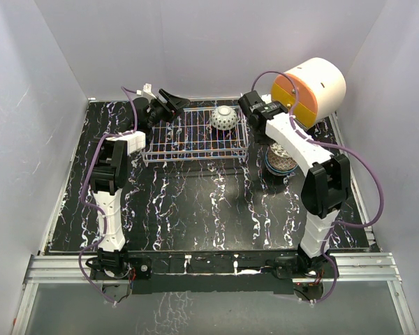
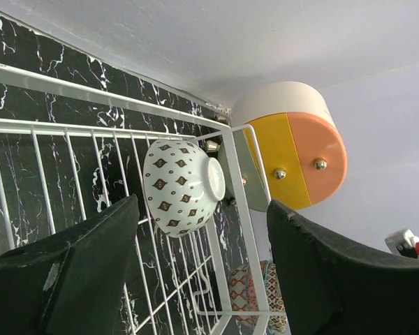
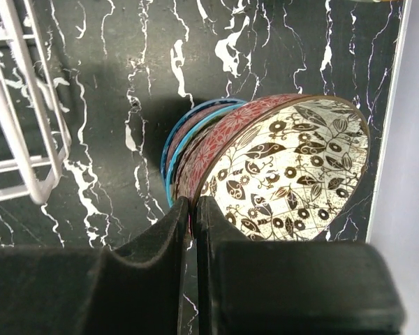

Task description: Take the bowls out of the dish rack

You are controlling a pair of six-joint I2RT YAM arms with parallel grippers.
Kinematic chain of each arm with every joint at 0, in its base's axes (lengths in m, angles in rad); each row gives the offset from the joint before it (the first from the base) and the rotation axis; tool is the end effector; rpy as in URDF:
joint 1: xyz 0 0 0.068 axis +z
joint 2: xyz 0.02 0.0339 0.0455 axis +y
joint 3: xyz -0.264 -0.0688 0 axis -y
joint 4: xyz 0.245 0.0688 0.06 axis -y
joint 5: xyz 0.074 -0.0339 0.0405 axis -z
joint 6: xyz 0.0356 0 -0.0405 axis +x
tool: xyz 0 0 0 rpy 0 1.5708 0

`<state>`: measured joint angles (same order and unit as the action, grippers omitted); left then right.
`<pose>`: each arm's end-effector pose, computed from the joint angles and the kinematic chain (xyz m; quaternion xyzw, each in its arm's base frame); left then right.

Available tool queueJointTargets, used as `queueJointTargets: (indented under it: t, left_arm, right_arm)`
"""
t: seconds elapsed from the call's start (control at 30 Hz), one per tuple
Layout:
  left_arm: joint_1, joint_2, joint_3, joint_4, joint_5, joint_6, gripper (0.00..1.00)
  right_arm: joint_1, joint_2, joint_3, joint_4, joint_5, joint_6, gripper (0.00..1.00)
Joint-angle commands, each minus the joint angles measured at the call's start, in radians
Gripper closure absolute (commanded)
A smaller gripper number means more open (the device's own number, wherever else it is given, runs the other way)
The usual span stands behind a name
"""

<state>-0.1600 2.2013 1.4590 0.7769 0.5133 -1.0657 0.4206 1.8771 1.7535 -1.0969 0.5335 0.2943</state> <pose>0.4925 -0.0972 0.2090 -0.1299 0.6842 -0.5444 0.4676 0.3598 0.1411 0.2963 -0.0141 0.9509 -0.1843 0.2483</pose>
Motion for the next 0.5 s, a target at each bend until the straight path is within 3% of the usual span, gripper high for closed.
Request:
queueJointTargets:
  t: [0.0, 0.47]
  left_arm:
    - [-0.007, -0.054, -0.001, 0.031, 0.003, 0.008, 0.29]
    - [-0.007, -0.066, -0.034, 0.044, 0.004, 0.007, 0.29]
  right_arm:
    - [0.019, -0.115, -0.025, 0.029, 0.044, 0.017, 0.93]
    - [0.035, -0.124, -0.149, 0.01, 0.074, 0.038, 0.93]
